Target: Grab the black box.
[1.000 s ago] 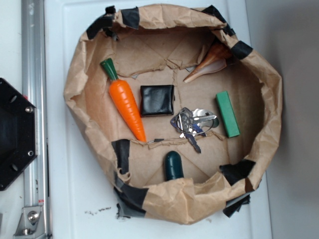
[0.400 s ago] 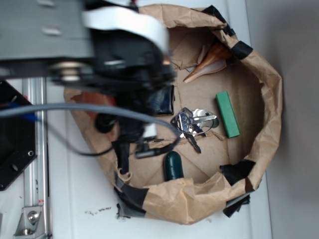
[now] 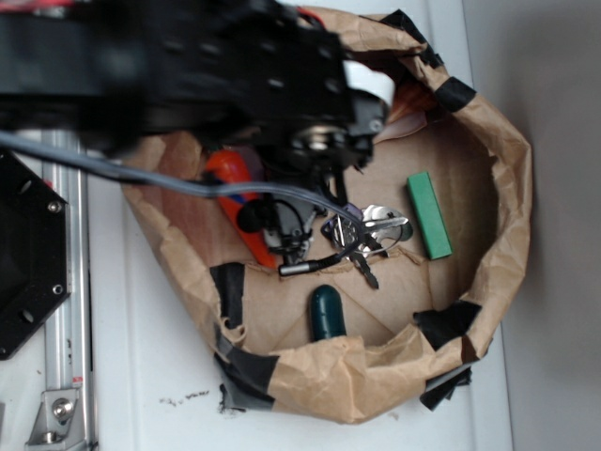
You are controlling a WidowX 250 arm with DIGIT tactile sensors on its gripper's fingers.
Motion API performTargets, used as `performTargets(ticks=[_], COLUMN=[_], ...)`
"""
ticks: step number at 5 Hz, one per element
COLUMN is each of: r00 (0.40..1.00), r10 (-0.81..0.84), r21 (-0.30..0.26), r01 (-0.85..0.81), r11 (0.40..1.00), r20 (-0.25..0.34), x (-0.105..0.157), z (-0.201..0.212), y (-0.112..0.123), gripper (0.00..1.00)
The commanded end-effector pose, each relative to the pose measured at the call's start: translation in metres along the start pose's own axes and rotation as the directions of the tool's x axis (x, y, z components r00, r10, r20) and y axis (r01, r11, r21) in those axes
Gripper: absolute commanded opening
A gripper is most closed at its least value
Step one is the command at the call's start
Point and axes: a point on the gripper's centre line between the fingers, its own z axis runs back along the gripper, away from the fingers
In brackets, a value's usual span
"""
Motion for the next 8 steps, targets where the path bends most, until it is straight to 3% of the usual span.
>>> performTargets(ticks=[1, 3, 4, 5, 6, 7, 8], r00=[0.998, 0.998, 0.991, 0.994, 0.996, 0.995, 0.99], r10=[-0.02, -0.02, -0.08, -0.103, -0.082, -0.088, -0.059], r21=[0.0, 0.0, 0.0, -0.018, -0.063, -0.042, -0.024], r01=[0.02, 0.02, 0.08, 0.103, 0.083, 0.09, 0.063], r11=[1.0, 1.0, 0.997, 0.994, 0.995, 0.995, 0.998], r20=[0.054, 0.054, 0.107, 0.027, 0.018, 0.045, 0.128], x=[0.003, 0.003, 0.018, 0.023, 0.019, 0.012, -0.005], z=[0.01, 0.01, -0.021, -0.046, -0.048, -0.026, 0.021], y=[0.0, 0.0, 0.003, 0.003, 0.001, 0.005, 0.015], gripper=[1.0, 1.0, 1.0, 1.0, 0.0, 0.0, 0.0])
